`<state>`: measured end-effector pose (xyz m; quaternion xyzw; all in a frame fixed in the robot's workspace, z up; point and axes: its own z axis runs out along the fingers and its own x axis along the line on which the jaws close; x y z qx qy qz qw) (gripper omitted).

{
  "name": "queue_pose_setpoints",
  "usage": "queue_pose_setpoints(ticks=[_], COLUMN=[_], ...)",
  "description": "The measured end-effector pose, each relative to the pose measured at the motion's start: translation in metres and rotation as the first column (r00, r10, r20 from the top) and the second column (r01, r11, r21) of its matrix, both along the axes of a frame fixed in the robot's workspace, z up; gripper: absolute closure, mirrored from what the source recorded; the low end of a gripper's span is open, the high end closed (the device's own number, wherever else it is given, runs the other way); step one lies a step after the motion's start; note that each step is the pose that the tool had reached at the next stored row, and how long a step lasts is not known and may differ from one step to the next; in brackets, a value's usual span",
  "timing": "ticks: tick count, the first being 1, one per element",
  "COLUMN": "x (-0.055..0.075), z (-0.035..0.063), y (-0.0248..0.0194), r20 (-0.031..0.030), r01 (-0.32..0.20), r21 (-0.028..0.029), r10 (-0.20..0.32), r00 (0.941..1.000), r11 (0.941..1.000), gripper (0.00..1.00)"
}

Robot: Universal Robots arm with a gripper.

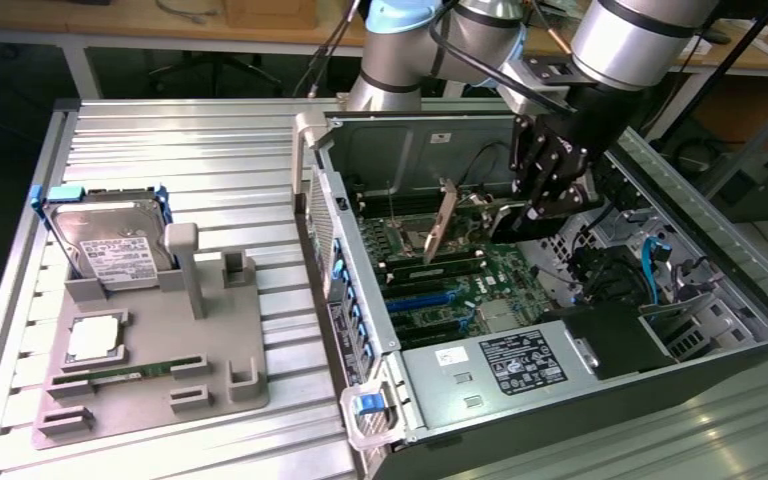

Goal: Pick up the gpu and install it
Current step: 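Insert the gpu into the slot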

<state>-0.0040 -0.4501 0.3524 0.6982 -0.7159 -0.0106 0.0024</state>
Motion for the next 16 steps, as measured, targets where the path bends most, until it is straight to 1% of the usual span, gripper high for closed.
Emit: queue_pose_setpoints(ticks=[16], x=[-0.0003], z=[-0.0056], y=[0.0003], r20=[0.0], r01=[0.0], r21=[-0.0002], r10=[0.0], r00=[1.0], r11=[1.0], gripper=[0.73])
